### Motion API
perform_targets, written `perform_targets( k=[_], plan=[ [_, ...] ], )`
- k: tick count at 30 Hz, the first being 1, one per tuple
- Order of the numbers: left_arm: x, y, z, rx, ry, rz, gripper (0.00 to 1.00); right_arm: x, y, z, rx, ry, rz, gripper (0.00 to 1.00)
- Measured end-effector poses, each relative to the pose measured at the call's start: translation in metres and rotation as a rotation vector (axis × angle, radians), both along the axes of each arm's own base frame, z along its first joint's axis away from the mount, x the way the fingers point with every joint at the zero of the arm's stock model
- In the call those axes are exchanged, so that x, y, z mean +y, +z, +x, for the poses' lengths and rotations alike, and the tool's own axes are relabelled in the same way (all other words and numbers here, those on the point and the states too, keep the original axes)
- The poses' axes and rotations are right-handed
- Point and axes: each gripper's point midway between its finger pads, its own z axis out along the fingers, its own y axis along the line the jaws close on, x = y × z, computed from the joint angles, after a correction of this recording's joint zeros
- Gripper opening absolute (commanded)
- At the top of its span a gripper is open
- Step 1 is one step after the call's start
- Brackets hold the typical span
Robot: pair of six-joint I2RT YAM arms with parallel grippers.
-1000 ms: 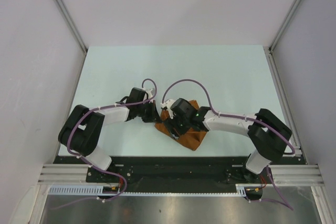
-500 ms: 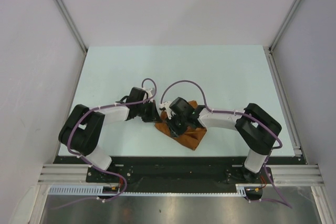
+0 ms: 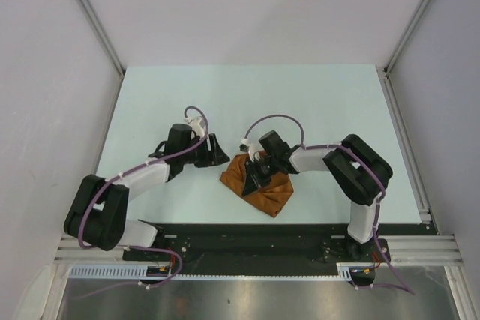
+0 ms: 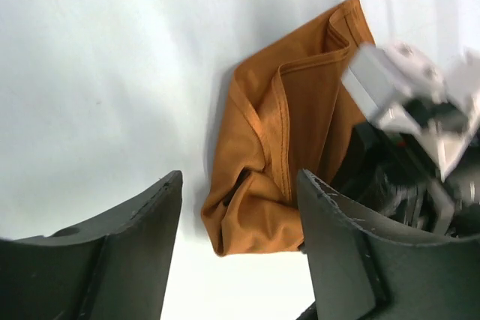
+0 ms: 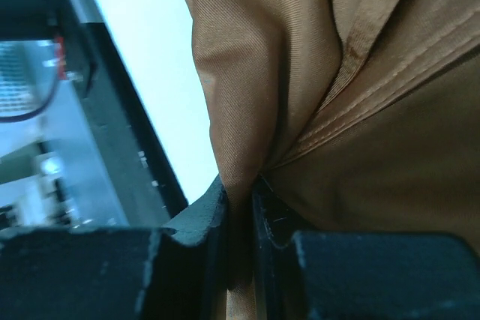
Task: Fold the napkin, place the utensils inside, and roll it up
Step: Roll the napkin with the utensil
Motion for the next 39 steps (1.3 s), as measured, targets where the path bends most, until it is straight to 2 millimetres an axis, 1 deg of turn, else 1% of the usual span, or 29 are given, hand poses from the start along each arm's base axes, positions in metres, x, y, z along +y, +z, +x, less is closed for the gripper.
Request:
perform_targets(
  k=[2,9,12,15,18,21,24,25,26,27,29,30,32,34,36,39],
  plan=[
    [0.002,-0.003,-0.006,-0.015,0.0,-0.006,0.69,0.0,0.0,0.0,0.059,0.002,0.037,0.15],
    [0.009,-0.033,-0.031,0.033,-0.008,0.0,0.69,-0.006,-0.002,0.004,0.226,-0.004,0.136,0.14],
    [0.006,-0.034,-0.035,0.036,-0.013,-0.026,0.68,-0.009,-0.003,0.005,0.272,-0.004,0.158,0.14],
    [-0.001,-0.031,-0.036,0.026,-0.023,-0.069,0.66,-0.01,-0.004,0.006,0.314,-0.003,0.18,0.14],
    [-0.01,-0.031,-0.037,0.025,-0.04,-0.103,0.63,-0.012,-0.005,0.006,0.345,-0.002,0.194,0.14],
    [-0.016,-0.038,-0.041,0.043,-0.051,-0.13,0.55,-0.013,-0.005,0.006,0.361,0.0,0.2,0.15],
    [-0.02,-0.039,-0.041,0.051,-0.047,-0.153,0.4,-0.013,-0.005,0.006,0.364,0.0,0.201,0.15],
    [-0.02,-0.04,-0.04,0.053,-0.043,-0.156,0.32,-0.013,-0.005,0.006,0.366,0.0,0.201,0.18],
    [-0.021,-0.041,-0.04,0.057,-0.04,-0.159,0.27,-0.013,-0.005,0.006,0.367,0.0,0.201,0.2],
    [-0.021,-0.042,-0.039,0.059,-0.038,-0.162,0.18,-0.013,-0.005,0.006,0.369,-0.001,0.2,0.28],
    [-0.022,-0.042,-0.039,0.059,-0.037,-0.167,0.12,-0.013,-0.004,0.006,0.375,-0.001,0.197,0.38],
    [-0.022,-0.043,-0.039,0.064,-0.034,-0.168,0.09,-0.013,-0.003,0.006,0.38,-0.001,0.196,0.48],
    [-0.023,-0.044,-0.039,0.066,-0.037,-0.166,0.07,-0.013,0.002,0.007,0.396,-0.001,0.19,0.55],
    [-0.023,-0.043,-0.038,0.071,-0.037,-0.164,0.06,-0.012,0.01,0.009,0.387,-0.002,0.175,0.65],
    [-0.024,-0.043,-0.037,0.075,-0.037,-0.16,0.06,-0.012,0.016,0.016,0.347,-0.022,0.137,0.68],
    [-0.024,-0.042,-0.036,0.089,-0.039,-0.151,0.05,-0.013,0.025,0.033,0.238,-0.062,0.07,0.69]
  ],
)
